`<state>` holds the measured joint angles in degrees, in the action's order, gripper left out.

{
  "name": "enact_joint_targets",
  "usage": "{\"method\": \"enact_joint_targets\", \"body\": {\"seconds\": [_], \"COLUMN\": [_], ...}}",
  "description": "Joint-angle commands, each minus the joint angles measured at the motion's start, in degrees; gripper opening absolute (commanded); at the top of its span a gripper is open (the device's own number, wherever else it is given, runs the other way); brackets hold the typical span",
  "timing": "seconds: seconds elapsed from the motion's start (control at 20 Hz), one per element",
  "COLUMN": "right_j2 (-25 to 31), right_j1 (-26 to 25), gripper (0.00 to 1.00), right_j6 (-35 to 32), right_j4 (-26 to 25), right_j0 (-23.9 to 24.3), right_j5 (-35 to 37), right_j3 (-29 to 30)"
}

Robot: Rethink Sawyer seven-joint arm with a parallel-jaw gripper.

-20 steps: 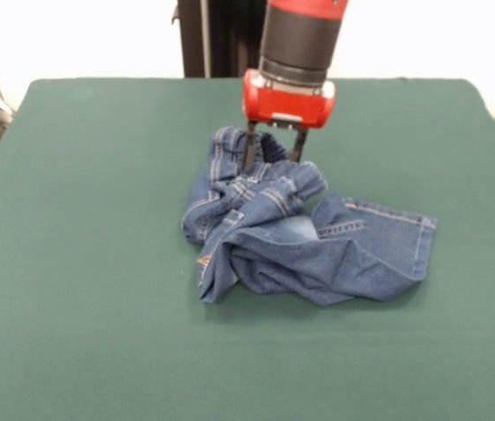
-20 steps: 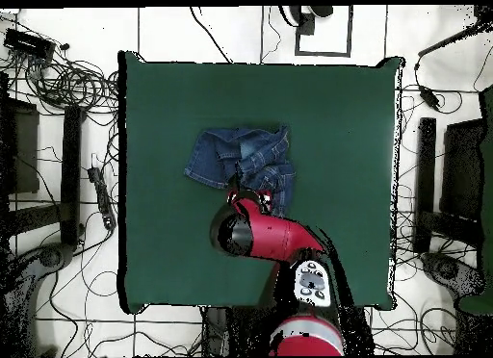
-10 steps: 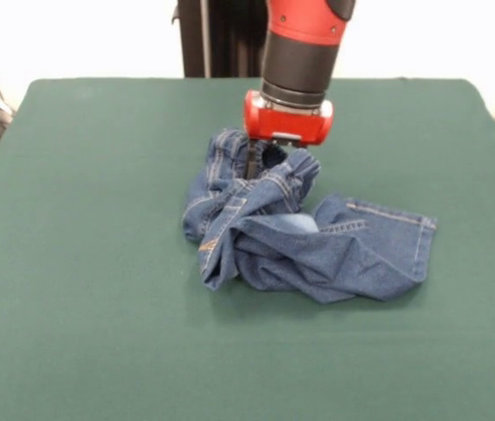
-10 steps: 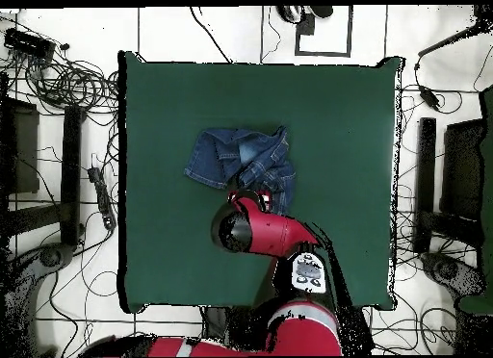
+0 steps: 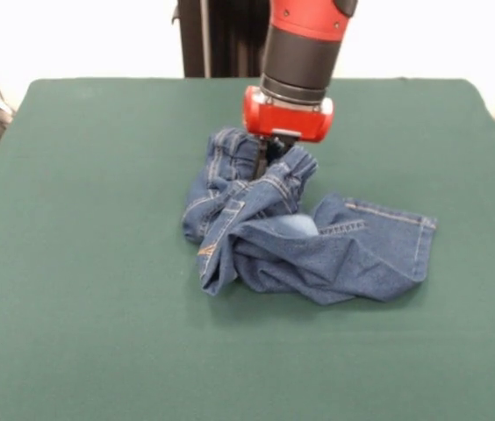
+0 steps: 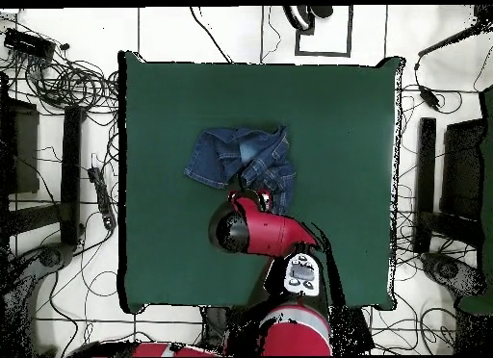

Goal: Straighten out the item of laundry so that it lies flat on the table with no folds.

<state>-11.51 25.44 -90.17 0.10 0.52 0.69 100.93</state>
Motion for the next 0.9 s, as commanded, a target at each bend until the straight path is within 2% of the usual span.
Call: {"method": "enact_joint_targets", "body": {"seconds": [0.05, 0.4, 0.55, 0.7, 0.9], "right_j2": [-2.4, -6.2, -7.1, -8.5, -10.7], "right_j1": [-0.5, 2.5, 7.3, 13.7, 17.9], "gripper": [0.00, 0.00, 0.00, 0.00, 0.00], "right_j6": [-10.7, -12.0, -11.9, -10.7, -10.8], "right_j4": [3.3, 3.9, 3.9, 3.7, 3.4], "right_j0": [-4.5, -7.2, -8.0, -9.1, -10.7], "right_j5": [4.8, 5.7, 9.8, 18.8, 27.7], "right_j3": [-3.6, -0.8, 1.2, 1.8, 0.3]}}
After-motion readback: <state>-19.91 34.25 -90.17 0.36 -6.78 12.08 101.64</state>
